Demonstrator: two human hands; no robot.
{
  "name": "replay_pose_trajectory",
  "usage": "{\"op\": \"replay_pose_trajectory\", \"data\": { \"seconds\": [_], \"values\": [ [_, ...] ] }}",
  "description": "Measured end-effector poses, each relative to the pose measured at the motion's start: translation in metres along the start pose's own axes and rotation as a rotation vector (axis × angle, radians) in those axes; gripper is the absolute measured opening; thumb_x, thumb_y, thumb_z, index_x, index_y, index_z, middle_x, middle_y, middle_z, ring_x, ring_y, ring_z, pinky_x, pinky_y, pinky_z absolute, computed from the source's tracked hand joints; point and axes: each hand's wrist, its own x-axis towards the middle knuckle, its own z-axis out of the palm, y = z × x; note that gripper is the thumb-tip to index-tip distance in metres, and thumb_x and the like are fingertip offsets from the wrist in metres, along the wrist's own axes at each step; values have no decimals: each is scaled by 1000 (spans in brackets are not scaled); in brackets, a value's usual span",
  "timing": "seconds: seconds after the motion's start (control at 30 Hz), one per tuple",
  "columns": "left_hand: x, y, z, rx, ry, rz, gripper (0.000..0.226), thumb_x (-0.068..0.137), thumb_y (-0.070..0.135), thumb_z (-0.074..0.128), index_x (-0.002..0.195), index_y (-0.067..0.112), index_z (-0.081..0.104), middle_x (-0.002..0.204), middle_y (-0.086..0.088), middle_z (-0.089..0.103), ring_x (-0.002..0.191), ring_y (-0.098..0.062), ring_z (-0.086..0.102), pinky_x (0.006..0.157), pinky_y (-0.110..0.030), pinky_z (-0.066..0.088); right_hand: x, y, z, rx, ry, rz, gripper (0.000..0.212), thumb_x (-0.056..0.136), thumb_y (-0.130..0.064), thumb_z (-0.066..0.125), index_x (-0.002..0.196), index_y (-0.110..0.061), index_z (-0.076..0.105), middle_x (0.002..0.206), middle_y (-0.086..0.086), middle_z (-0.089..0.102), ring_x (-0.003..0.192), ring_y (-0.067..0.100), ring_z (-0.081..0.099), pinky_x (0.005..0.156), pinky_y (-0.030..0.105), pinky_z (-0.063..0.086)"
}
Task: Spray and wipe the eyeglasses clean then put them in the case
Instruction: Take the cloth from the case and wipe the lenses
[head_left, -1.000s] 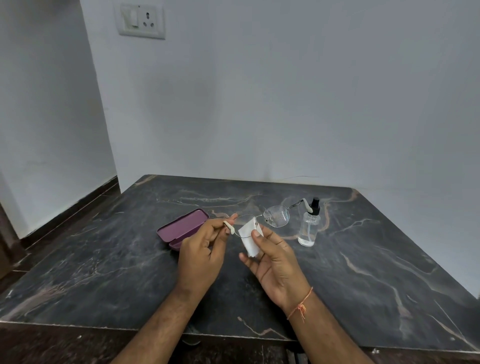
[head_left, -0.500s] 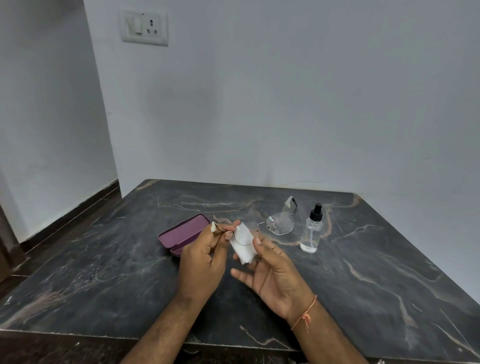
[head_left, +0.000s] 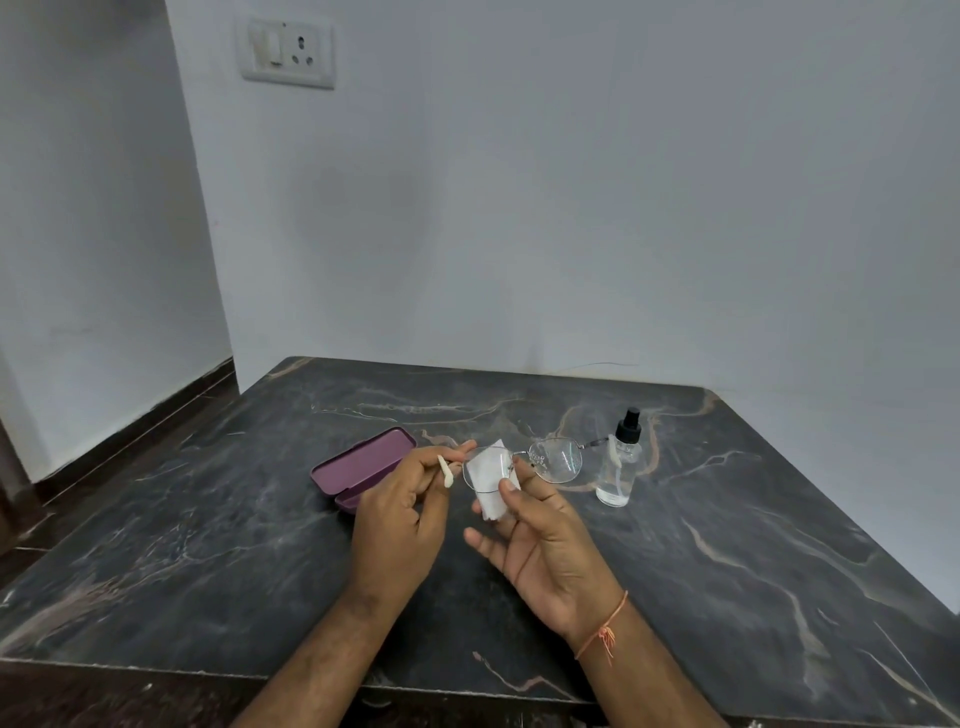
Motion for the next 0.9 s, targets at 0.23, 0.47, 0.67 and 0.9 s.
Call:
{"op": "replay_pose_trajectory", "data": {
  "seconds": [0.23, 0.47, 0.67, 0.9],
  "values": [
    [0, -1, 1, -65, 8, -59, 22, 106, 11, 62, 123, 12, 76, 122, 17, 80, 119, -2, 75, 97, -20, 60, -2, 1, 0, -33, -106, 66, 35, 89, -17, 79, 123, -12, 74, 117, 14, 73, 96, 22, 72, 85, 45, 62],
    [0, -5, 1, -53, 25, -94, 24, 106, 20, 63, 126, 18, 77, 116, 19, 81, 102, -9, 79, 86, -39, 66, 2, 1, 2, -48, 28, -14, 32, 87, -11, 76, 118, -7, 75, 119, 12, 77, 103, 19, 75, 85, 40, 64],
    [0, -3, 0, -28, 35, -76, 24, 105, 23, 63, 123, 18, 78, 115, 22, 80, 109, 0, 77, 90, -27, 64, 5, 5, -3, -31, 50, -28, 45, 87, -5, 78, 131, -6, 70, 133, 17, 73, 111, 25, 73, 84, 40, 65],
    [1, -5, 1, -12, 58, -112, 23, 108, 25, 61, 124, 21, 77, 118, 20, 81, 108, -6, 79, 90, -41, 66, 3, 0, 0, 19, 36, -99, 51, 85, 9, 72, 133, -7, 68, 116, 11, 77, 98, 19, 74, 85, 35, 65]
  ]
}}
